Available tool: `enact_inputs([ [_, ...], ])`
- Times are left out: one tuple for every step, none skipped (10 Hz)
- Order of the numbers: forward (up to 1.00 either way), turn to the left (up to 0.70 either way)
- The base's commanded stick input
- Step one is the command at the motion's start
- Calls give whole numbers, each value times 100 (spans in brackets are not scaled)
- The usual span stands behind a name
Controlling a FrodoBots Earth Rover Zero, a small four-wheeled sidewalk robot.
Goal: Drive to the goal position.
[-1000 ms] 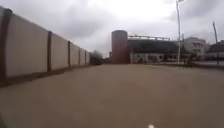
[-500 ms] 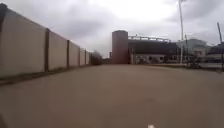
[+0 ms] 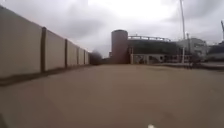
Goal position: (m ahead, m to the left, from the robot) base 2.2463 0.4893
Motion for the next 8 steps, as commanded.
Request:
enact_inputs([
  [70,0],
  [70,0],
  [70,0],
  [70,0],
  [70,0],
  [70,0],
  [70,0],
  [70,0],
])
